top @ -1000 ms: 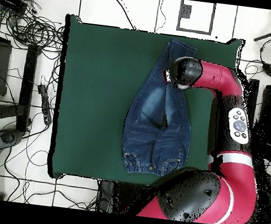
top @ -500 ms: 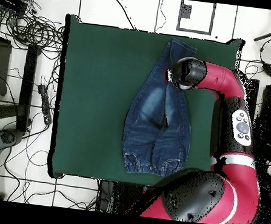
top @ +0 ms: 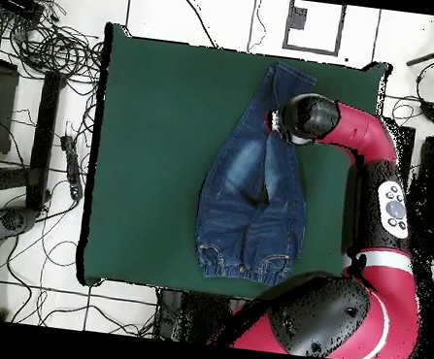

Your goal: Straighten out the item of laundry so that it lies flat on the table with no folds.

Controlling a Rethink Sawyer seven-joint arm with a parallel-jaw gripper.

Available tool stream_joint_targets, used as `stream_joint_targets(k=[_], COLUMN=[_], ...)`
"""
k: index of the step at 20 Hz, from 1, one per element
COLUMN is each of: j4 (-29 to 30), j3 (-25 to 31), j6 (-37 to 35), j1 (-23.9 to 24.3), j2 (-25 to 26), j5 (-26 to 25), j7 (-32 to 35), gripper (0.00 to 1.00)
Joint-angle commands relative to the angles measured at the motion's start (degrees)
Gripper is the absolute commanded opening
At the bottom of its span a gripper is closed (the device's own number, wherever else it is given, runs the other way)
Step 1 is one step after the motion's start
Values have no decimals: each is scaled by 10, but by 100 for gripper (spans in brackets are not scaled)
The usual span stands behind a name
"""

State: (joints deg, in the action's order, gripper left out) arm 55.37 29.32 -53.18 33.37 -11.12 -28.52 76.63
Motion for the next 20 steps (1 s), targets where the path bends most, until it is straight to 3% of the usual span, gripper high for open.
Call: stream_joint_targets(k=[1,13,14,20], j4=[40,33,33,31], j3=[34,25,23,18], j6=[45,35,34,37], j1=[-7,-13,-15,-20], j2=[14,12,11,8], j5=[-3,-14,-15,-21], j7=[-72,-79,-78,-74], gripper=[0,0,100,100])
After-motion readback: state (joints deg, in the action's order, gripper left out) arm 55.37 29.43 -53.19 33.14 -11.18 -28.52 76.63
